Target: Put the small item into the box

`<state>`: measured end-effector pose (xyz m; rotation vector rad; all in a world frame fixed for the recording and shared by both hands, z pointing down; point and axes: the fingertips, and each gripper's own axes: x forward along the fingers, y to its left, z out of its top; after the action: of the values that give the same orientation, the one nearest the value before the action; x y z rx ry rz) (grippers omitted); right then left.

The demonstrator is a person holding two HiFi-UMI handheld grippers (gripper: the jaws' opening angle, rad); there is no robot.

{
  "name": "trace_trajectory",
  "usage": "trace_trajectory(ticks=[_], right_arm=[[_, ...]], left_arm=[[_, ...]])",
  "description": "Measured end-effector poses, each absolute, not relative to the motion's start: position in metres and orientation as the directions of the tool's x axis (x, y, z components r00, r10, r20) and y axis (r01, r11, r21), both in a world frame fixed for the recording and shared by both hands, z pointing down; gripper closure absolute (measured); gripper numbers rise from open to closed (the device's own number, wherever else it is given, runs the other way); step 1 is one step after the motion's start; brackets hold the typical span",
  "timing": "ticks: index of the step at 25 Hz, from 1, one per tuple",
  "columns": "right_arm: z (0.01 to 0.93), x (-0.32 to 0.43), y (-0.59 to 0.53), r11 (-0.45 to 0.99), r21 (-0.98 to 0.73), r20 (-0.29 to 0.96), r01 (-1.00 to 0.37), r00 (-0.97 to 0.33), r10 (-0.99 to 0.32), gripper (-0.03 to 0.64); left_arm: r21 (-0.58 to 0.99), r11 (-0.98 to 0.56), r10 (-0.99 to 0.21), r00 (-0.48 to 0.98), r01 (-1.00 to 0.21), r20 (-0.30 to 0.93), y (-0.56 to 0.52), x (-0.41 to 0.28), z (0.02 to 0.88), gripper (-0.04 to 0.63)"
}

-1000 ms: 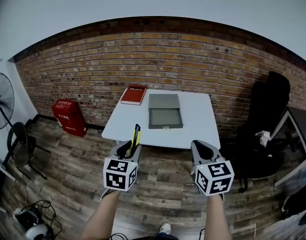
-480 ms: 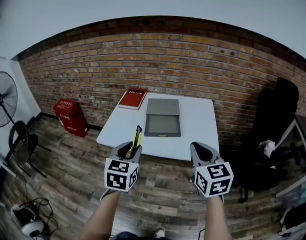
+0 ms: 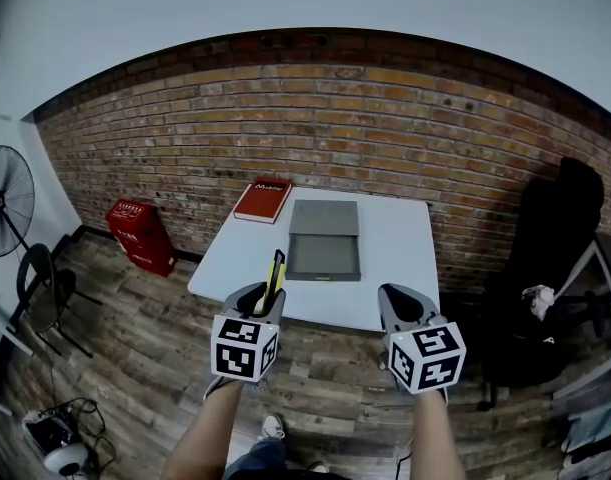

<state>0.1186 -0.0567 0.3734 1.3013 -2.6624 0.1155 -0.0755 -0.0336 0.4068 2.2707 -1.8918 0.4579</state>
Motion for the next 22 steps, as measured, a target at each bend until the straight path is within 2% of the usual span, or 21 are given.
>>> trace_trajectory(ticks=[10, 22], right_arm=[[0.379, 0.09, -0.114, 0.6, 0.026, 0.2, -0.799, -0.584, -0.787, 0.597], [0.375, 0.025, -0.22, 0.531, 0.045, 0.228, -0.846, -0.509, -0.83, 0.597]], left_arm=[[-0.061, -0.208, -0.93, 0.178, -0.976, 0.321, -0.095, -0.106, 0.418, 0.465], [-0.035, -0.287, -0.907, 0.26, -0.957, 0.332, -0.217, -0.172, 0.419, 0.465]])
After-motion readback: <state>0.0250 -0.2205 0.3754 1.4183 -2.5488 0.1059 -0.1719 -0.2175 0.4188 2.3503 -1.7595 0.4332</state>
